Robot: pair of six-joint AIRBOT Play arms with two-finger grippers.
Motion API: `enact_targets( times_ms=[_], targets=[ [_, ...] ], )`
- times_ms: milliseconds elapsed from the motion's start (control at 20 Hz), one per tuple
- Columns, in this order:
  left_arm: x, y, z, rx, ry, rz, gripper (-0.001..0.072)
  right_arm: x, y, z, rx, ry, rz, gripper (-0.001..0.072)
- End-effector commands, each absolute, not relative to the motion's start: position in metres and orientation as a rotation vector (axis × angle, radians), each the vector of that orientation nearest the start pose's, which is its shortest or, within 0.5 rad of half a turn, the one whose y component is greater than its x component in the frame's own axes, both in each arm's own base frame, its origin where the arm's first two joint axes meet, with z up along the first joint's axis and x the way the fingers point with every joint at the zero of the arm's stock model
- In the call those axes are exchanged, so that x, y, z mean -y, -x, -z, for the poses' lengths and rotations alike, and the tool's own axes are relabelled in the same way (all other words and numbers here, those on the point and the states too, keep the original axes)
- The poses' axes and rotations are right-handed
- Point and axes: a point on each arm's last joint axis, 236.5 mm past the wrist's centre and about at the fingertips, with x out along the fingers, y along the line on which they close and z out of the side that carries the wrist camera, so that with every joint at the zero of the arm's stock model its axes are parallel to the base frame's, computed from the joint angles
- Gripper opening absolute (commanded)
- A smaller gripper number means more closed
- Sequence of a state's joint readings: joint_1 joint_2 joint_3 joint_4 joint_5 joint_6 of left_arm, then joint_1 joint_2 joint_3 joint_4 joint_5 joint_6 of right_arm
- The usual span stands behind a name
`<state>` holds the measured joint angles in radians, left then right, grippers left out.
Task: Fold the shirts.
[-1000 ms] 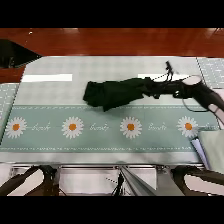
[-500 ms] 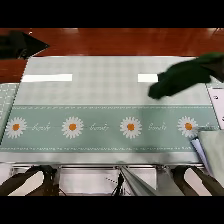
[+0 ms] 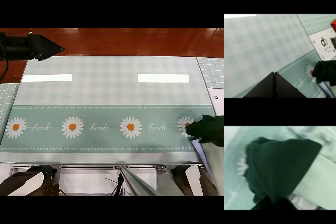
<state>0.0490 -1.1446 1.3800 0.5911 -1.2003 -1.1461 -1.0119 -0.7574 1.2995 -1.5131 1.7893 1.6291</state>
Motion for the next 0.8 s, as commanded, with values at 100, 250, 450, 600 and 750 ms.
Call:
enact_targets(
  times_ms=[100, 250, 450, 600, 750],
  targets=[
    [0.166, -0.401, -0.243, -0.651, 0.394, 0.759, 0.0022, 0.197, -0.037, -0.179, -1.221, -0.616, 1.201, 0.0024],
    [0.166, -0.401, -0.243, -0.64, 0.37, 0.767, 0.0022, 0.2, -0.022, -0.183, -1.239, -0.596, 1.268, 0.0027],
    [0.162, -0.41, -0.248, -0.607, 0.378, 0.739, 0.0022, 0.198, -0.019, -0.187, -1.226, -0.588, 1.28, 0.0377],
    [0.16, -0.412, -0.249, -0.595, 0.38, 0.73, 0.0022, 0.196, -0.019, -0.188, -1.215, -0.584, 1.281, 0.0377],
    [0.164, -0.404, -0.245, -0.629, 0.373, 0.757, 0.0022, 0.203, -0.042, -0.189, -1.142, -0.571, 1.207, 0.0376]
  ],
)
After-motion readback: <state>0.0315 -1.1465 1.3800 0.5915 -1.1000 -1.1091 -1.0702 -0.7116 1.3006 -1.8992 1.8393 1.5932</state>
